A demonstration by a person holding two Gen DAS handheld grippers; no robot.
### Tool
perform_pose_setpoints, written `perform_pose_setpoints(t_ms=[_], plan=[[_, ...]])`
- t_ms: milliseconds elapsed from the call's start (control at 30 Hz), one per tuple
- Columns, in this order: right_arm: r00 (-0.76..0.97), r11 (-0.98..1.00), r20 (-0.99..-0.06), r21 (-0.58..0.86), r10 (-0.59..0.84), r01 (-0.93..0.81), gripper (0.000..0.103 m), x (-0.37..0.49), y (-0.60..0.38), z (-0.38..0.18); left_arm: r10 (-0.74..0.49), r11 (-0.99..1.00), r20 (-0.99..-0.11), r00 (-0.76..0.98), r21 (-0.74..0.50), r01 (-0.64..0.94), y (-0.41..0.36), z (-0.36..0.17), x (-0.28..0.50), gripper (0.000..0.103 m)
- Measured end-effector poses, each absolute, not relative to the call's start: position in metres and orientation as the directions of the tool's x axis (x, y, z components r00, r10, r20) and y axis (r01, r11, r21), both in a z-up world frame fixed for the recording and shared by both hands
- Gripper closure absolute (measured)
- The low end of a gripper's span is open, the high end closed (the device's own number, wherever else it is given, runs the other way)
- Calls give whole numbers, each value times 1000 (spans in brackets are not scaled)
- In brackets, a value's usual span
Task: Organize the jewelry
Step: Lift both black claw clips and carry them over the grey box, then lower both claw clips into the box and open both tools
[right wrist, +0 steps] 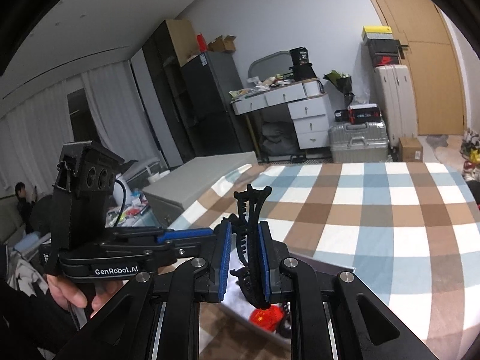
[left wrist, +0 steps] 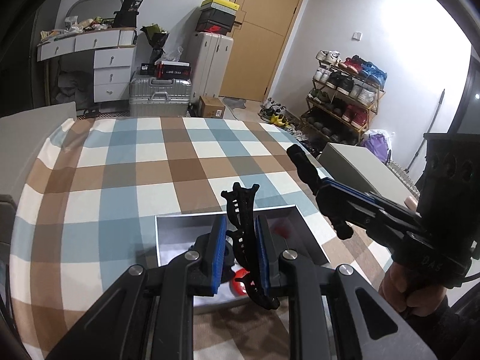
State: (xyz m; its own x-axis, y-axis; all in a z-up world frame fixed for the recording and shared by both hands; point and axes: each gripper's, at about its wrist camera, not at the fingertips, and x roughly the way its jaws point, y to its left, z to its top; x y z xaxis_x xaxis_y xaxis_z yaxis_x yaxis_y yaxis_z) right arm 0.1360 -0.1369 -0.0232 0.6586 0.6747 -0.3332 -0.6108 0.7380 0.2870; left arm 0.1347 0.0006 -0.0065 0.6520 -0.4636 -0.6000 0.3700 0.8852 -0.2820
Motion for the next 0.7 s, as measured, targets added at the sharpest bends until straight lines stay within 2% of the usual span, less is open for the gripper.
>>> perform_pose_setpoints(t_ms=[700], plan=[[597, 723, -412, 313, 688, -617, 86, 163, -131, -58, -487, 872, -629, 606, -313, 377, -4, -26, 148, 89]])
